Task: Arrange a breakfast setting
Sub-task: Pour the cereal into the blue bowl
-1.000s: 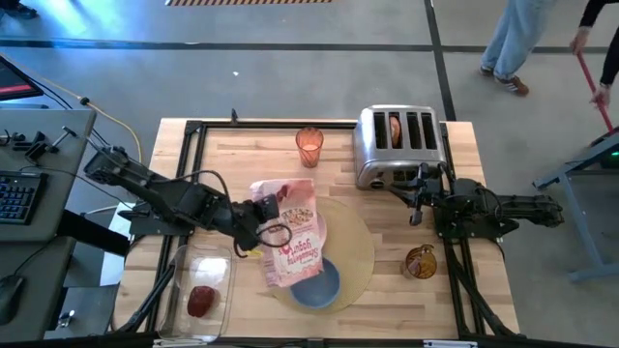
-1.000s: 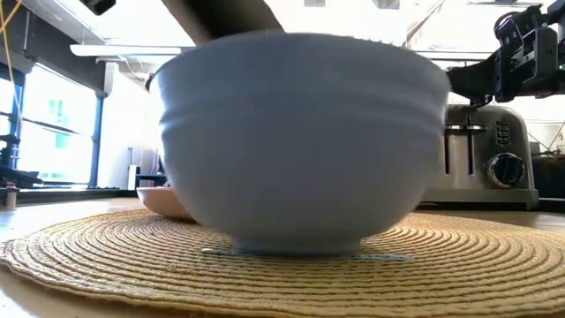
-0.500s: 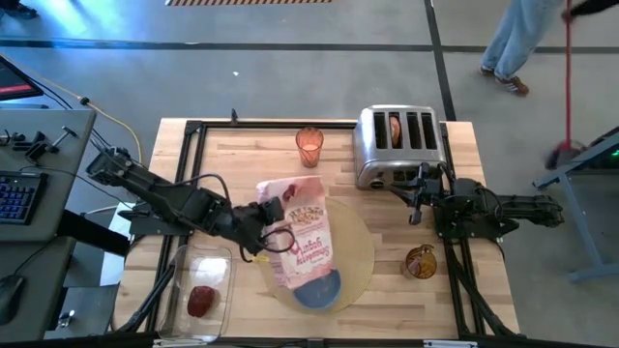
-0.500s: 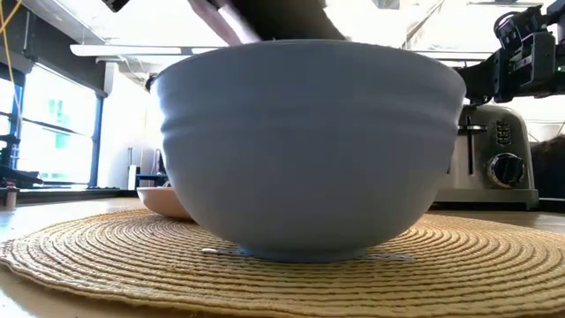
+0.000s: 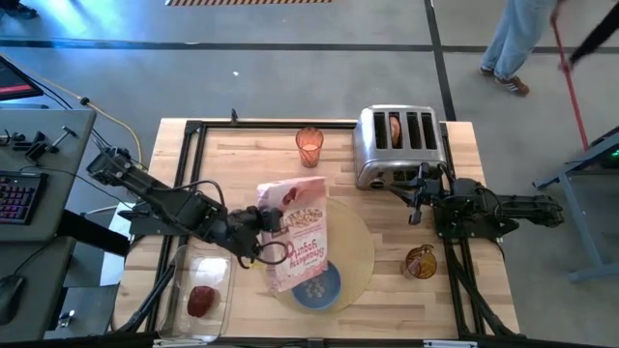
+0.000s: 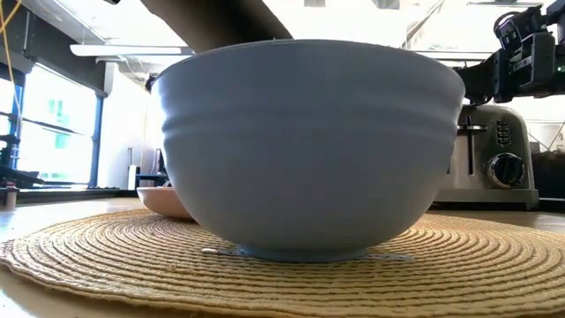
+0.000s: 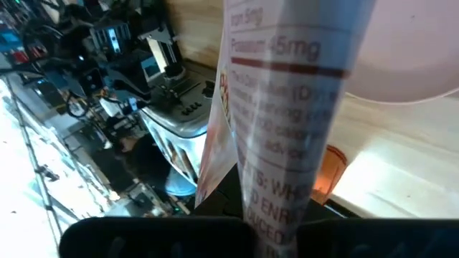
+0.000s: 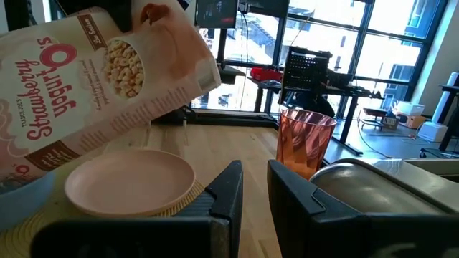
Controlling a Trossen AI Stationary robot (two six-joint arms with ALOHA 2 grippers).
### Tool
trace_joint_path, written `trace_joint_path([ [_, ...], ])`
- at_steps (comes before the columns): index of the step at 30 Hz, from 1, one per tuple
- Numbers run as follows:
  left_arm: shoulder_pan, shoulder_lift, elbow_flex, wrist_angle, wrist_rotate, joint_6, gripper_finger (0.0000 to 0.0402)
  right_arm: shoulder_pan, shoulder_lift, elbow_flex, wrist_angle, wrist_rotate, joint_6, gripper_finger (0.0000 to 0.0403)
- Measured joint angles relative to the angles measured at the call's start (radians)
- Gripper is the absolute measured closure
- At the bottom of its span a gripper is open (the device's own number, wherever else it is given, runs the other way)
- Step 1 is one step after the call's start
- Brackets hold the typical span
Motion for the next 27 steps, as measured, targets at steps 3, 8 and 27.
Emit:
trace_joint_path([
  [3,-0.019,0.000,0.000,0.015,-0.044,0.030,0.0401,0.000,0.000,0.000,0.000,-0.001,-0.001,0.0350],
  [8,-0.049,0.000,0.000,0.076,-0.106,0.101,0.0401,0.000,0.000,0.000,0.000,-0.002,-0.001,0.0350],
  [27,-0.131,0.000,0.000,0.080,-0.133,0.152,0.0401,0.000,0.000,0.000,0.003,0.004,0.005,0.0350],
])
